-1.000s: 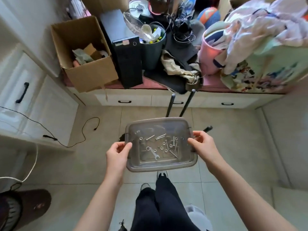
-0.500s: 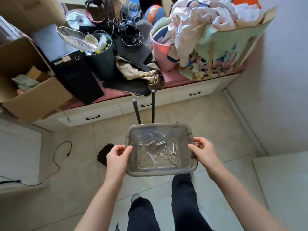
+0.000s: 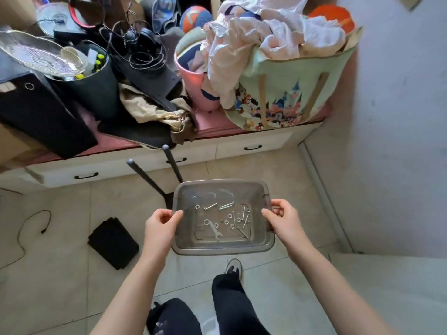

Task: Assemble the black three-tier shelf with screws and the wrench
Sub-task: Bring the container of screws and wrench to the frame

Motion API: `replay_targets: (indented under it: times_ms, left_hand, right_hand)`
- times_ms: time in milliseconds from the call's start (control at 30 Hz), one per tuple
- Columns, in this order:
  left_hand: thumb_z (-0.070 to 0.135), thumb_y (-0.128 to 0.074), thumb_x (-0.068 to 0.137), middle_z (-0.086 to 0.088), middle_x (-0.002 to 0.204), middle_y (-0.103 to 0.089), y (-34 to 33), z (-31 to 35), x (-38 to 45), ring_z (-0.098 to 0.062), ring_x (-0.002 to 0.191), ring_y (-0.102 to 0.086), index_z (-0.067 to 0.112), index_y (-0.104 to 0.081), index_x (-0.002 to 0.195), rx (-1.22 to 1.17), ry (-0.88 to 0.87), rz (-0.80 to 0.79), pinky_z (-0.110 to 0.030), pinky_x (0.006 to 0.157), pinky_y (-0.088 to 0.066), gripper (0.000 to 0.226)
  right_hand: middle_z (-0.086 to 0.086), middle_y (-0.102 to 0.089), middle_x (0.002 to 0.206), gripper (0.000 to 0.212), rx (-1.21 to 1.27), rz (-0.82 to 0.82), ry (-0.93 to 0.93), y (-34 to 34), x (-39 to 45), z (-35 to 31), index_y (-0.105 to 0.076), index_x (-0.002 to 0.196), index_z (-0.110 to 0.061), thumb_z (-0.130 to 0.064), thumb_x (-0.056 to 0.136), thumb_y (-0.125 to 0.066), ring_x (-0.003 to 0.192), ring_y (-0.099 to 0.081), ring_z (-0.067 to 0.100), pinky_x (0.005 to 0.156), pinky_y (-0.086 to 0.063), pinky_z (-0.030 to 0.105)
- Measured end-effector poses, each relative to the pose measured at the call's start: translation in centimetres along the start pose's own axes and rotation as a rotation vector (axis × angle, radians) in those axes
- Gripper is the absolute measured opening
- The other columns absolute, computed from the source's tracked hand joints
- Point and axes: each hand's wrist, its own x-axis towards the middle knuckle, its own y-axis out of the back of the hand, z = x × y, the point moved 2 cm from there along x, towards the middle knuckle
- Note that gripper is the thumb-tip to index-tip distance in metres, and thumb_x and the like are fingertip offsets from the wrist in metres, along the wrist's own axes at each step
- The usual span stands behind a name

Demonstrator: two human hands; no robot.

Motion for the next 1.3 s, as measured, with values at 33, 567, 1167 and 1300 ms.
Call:
replay_targets:
  times_ms: [33, 567, 1167, 1300]
  left_hand:
    - [0.025, -0.071, 0.092, -0.005, 0.08, -0.064, -1.4, 0.4, 0.3, -0.015, 0.073, -0.055, 0.009, -0.065, 0.088, 0.009, -0.005, -0.002, -0.027, 0.063, -0.044, 0.018]
    - [0.023, -0.066, 0.094, -0.003, 0.074, -0.049, -17.6, -5.9, 11.3, -0.017, 0.07, -0.044, 0.013, -0.052, 0.079, 0.178, 0.021, -0.226, -0.03, 0.065, -0.04, 0.023]
    - [0.018, -0.063, 0.096, 0.005, 0.088, -0.064, -31.0, -35.0, 33.3, -0.008, 0.076, -0.058, 0.025, -0.06, 0.095, 0.34, -0.199, -0.326, -0.021, 0.065, -0.045, 0.008]
    - [0.01, -0.062, 0.095, 0.009, 0.092, -0.063, -32.3, -40.2, 37.6, -0.007, 0.086, -0.061, 0.022, -0.058, 0.102, 0.413, -0.2, -0.312, -0.024, 0.07, -0.045, 0.015]
  right_hand:
    - [0.003, -0.062, 0.081, 0.014, 0.005, 0.013, 0.001, 0.9, 1.0, 0.1, -0.061, 0.095, -0.019, -0.008, 0.089, -0.065, 0.069, -0.058, 0.011, 0.072, -0.054, 0.035]
    - [0.003, -0.066, 0.094, 0.016, 0.107, 0.341, -0.135, 3.9, 13.9, 11.9, -0.055, 0.104, -0.017, -0.011, 0.093, -0.064, 0.081, -0.061, 0.015, 0.078, -0.05, 0.028]
    - [0.02, -0.066, 0.109, 0.018, 0.247, 0.427, -0.299, -6.5, 35.4, 46.2, -0.06, 0.104, -0.006, -0.019, 0.093, -0.066, 0.096, -0.063, 0.033, 0.092, -0.051, 0.048]
    - [0.01, -0.06, 0.08, 0.013, 0.324, 0.36, -0.302, -9.5, 39.1, 51.8, -0.057, 0.084, -0.014, -0.018, 0.091, -0.067, 0.068, -0.055, 0.023, 0.07, -0.047, 0.038]
